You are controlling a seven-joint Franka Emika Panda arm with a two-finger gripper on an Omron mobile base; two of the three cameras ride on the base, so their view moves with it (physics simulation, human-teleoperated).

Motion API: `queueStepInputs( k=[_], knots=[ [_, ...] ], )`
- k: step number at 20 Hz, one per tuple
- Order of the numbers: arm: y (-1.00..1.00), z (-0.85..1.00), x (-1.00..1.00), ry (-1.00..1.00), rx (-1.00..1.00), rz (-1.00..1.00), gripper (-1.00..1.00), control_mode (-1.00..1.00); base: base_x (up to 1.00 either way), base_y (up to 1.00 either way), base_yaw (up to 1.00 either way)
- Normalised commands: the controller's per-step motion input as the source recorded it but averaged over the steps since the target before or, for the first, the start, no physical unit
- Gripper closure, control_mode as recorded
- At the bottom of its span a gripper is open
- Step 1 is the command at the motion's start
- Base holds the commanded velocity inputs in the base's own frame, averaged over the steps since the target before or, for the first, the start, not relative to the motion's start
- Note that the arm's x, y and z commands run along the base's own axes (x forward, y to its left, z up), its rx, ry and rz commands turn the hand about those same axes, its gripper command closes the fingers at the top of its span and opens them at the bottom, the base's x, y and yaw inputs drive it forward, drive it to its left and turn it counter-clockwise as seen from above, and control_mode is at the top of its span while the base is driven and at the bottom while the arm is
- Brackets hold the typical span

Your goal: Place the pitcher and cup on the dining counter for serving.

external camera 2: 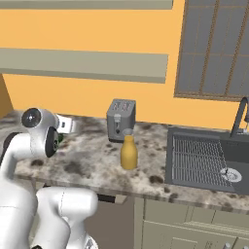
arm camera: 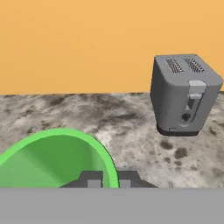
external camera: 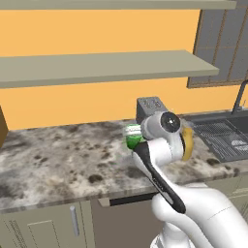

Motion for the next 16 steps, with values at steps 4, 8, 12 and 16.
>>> queueStepInputs(
  k=[4, 8, 12, 16],
  knots=[
    [-0.35, 0.62, -0.09, -0.06, 0.04, 0.04, 1.0, -1.0, 0.0, 0.0, 0.0],
    [-0.22, 0.33, -0.11, -0.01, 0.03, 0.05, 1.0, 1.0, -0.26, -0.28, 0.14],
    [0.0, 0.0, 0.0, 0.0, 0.0, 0.0, 1.0, 1.0, -0.82, -0.66, 0.57],
    [0.0, 0.0, 0.0, 0.0, 0.0, 0.0, 1.0, 1.0, -0.82, -0.18, 0.87]
  ],
)
